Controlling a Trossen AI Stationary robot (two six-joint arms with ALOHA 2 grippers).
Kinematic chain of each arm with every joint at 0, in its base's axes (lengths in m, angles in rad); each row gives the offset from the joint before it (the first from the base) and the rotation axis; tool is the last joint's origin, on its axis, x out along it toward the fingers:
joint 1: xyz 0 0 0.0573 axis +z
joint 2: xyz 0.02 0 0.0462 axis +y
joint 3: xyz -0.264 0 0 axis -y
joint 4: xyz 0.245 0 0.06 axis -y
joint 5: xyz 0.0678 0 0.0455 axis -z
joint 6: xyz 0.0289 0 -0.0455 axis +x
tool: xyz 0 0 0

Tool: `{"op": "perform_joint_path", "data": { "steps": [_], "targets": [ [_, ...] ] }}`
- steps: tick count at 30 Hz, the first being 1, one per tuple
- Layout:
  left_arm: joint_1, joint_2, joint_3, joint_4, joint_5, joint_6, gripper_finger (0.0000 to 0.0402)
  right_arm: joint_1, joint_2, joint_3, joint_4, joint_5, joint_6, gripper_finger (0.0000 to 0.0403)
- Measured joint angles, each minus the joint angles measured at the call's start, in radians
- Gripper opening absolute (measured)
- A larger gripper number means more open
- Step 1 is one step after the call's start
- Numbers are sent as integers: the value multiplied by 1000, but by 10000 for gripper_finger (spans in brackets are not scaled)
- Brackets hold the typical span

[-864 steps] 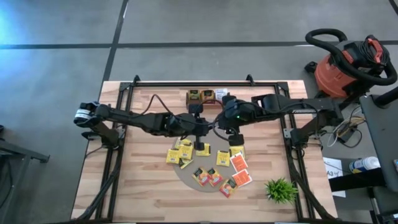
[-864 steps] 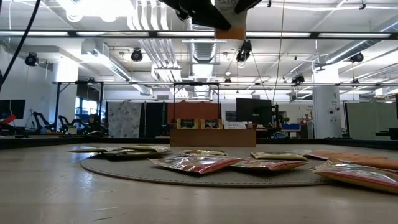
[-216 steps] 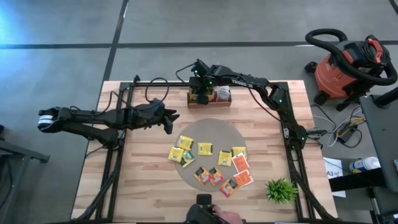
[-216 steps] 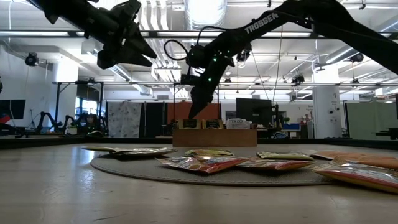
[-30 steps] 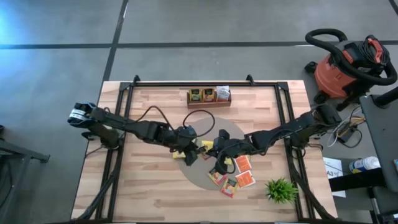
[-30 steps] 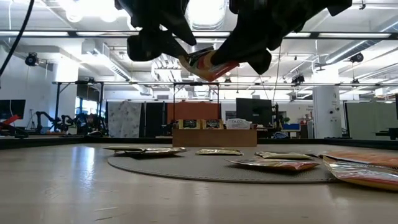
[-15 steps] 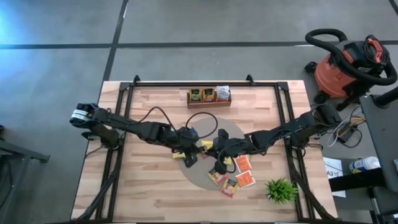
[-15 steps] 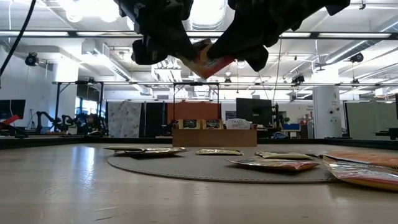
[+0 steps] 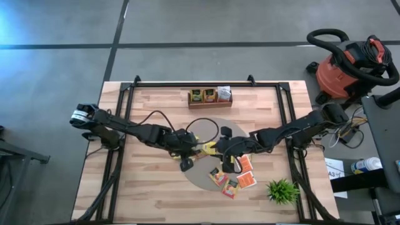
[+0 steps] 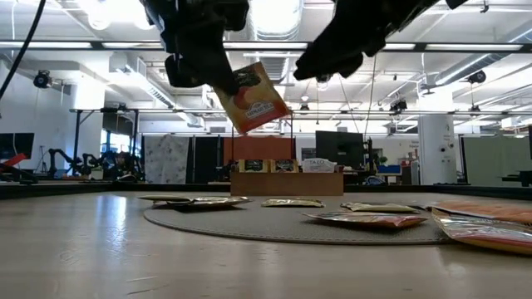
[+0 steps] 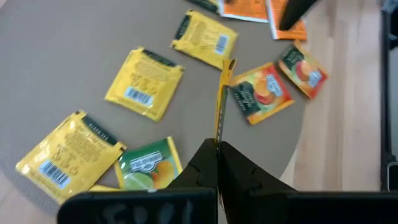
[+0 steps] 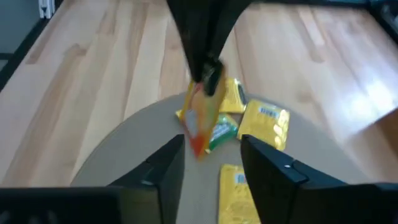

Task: Pick & Place Tea
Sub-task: Put the orange tea bag into the middle compartment of the wooden organizer

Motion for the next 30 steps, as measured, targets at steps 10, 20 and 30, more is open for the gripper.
{"op": "perform_joint_path", "data": {
  "steps": [10, 20, 30],
  "targets": [
    [-13, 39, 39, 21, 0, 99, 1, -37, 78, 142, -69, -20, -95, 206],
    [-13, 106, 100, -43, -29, 134, 1, -52, 209, 362, -346, -141, -70, 204],
    [-20, 112, 101, -40, -34, 151, 0, -54, 268, 440, -371, -161, -69, 157]
  ]
}}
